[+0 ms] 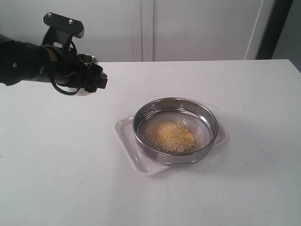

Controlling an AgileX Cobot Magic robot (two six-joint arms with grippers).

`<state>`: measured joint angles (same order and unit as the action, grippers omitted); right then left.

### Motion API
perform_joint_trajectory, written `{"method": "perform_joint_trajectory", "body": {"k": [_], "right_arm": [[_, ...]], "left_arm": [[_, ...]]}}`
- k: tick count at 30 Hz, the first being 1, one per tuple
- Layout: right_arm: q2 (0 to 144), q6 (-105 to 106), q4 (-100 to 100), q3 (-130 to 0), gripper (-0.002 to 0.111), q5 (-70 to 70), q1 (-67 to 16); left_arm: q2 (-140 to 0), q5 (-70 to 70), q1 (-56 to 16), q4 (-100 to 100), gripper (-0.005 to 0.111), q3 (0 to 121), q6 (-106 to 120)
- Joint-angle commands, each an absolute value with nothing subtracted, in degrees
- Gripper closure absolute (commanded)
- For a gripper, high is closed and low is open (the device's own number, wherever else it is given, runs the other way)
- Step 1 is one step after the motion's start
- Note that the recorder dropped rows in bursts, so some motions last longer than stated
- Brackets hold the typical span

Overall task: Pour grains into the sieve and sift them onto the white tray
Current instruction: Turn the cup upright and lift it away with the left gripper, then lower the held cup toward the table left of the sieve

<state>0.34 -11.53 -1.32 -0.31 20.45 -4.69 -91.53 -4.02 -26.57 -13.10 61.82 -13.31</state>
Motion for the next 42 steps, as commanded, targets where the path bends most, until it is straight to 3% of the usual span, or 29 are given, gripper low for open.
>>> {"method": "perform_joint_trajectory", "body": {"k": [1, 14, 32, 42], "right_arm": [[0.0, -11.7, -1.5, 0.0, 0.108, 19.6, -4.6], [0.0, -11.7, -1.5, 0.0, 0.108, 19.6, -4.6], [0.0, -12.7, -1.5, 0.0, 0.108, 19.6, -4.6], [0.0, -12.7, -1.5, 0.0, 0.108, 19.6, -4.6]], "left_arm": [[-89.9, -15.9, -26.1, -12.8, 0.107, 55.5, -14.2], [-92.3, -28.9, -18.8, -17.2, 0.107, 51.5, -19.3], [-112.7, -52.9, -18.4, -17.1, 0.107, 51.9, -15.8], [-119.7, -54.2, -18.4, -19.3, 0.107, 57.6, -15.7]]}}
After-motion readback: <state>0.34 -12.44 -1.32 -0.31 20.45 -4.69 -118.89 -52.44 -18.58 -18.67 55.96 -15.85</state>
